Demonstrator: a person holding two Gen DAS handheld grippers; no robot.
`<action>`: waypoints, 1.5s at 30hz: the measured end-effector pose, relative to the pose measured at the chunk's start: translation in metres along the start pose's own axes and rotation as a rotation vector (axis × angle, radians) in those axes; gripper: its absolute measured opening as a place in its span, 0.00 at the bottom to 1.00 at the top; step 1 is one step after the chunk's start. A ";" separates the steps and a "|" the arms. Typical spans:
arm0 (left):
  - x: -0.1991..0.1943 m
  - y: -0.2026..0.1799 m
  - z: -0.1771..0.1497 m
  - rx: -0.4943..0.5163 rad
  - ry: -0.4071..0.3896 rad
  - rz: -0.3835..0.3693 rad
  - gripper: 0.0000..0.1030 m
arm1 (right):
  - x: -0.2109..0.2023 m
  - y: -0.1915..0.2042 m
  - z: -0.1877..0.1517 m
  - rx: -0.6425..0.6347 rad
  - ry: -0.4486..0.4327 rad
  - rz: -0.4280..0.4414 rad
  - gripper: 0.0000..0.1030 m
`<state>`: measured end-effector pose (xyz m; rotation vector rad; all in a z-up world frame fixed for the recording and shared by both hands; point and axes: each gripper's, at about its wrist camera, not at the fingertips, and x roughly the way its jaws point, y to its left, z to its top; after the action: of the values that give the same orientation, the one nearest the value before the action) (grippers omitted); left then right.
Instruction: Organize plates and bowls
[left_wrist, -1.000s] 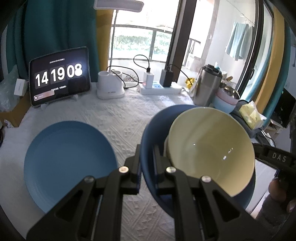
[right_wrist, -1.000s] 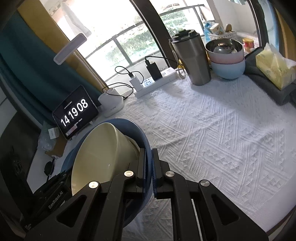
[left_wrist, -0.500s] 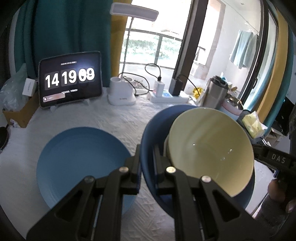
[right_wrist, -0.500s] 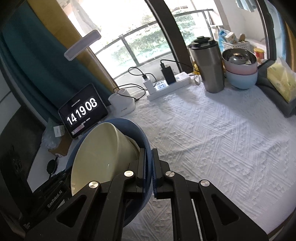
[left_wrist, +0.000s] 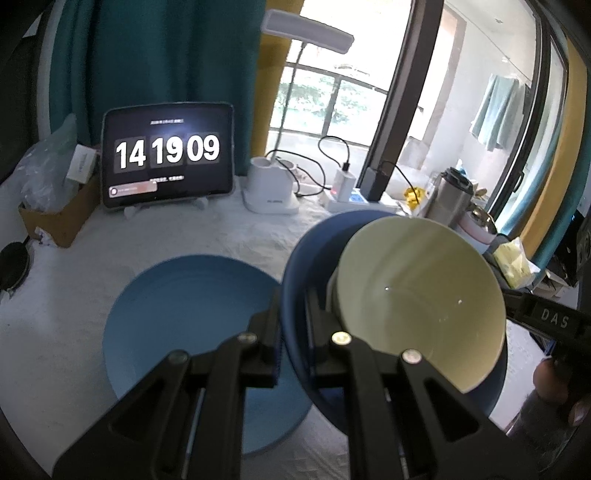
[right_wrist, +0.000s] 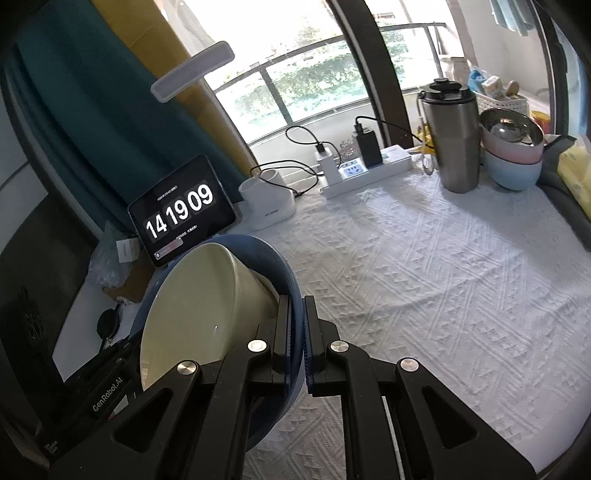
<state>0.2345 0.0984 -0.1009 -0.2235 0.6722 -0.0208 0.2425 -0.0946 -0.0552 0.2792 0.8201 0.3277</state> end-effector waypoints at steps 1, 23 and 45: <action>-0.001 0.002 0.000 -0.002 -0.001 0.001 0.08 | 0.002 0.003 0.000 -0.004 0.002 0.001 0.08; -0.009 0.063 0.000 -0.081 -0.014 0.023 0.07 | 0.033 0.059 -0.004 -0.075 0.045 0.002 0.08; 0.004 0.111 -0.001 -0.123 0.013 0.078 0.07 | 0.081 0.093 -0.006 -0.105 0.114 0.030 0.08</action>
<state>0.2310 0.2057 -0.1274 -0.3152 0.6956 0.0935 0.2732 0.0226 -0.0793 0.1765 0.9083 0.4166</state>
